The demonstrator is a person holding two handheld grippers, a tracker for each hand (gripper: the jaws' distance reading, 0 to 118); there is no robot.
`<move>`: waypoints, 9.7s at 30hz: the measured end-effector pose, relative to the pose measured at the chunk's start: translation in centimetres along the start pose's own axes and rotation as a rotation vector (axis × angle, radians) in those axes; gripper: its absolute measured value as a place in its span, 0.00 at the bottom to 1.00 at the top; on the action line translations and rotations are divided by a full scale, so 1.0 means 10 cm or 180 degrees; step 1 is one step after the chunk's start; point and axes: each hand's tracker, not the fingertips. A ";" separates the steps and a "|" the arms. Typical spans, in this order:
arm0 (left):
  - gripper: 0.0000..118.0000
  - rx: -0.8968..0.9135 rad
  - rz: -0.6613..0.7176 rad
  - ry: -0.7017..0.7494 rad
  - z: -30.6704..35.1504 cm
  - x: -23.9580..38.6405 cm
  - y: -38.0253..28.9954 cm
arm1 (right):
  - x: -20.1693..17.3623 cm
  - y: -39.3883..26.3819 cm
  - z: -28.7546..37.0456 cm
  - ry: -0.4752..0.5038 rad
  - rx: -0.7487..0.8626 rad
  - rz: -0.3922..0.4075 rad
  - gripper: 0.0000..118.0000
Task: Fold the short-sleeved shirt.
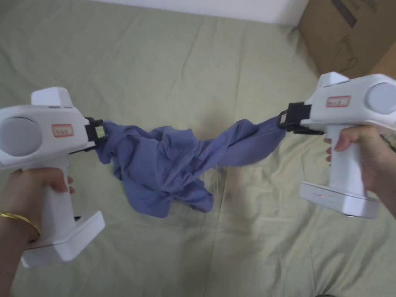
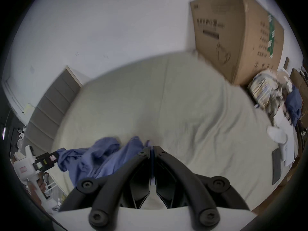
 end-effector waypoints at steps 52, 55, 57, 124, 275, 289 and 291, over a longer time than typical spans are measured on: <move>0.02 0.1116 -0.0649 0.0874 -0.10 0.42 3.07 | -0.36 2.35 0.18 -0.1634 0.1252 0.0256 0.02; 0.02 0.0844 -0.0499 0.0806 -0.38 0.20 2.69 | -0.16 1.91 -0.15 -0.1553 0.0964 0.0171 0.02; 0.02 0.0657 -0.0498 0.0752 -0.47 0.07 2.39 | -0.06 1.53 -0.28 -0.1551 0.0764 0.0187 0.02; 0.00 0.1664 -0.1078 0.0616 1.53 0.08 -1.07 | -0.82 -1.87 1.28 -0.0417 0.1940 0.0692 0.00; 0.00 0.1301 0.0213 0.0722 -0.23 0.10 3.49 | -0.33 2.67 0.20 -0.1408 0.1473 0.0151 0.02; 0.00 0.0318 0.0425 0.0838 -1.42 -0.85 1.97 | 0.26 1.44 -1.45 -0.1341 0.0562 -0.0017 0.02; 0.00 0.0221 0.0474 0.0834 -1.36 -1.02 1.70 | 0.35 1.14 -1.43 -0.1282 0.0450 -0.0042 0.02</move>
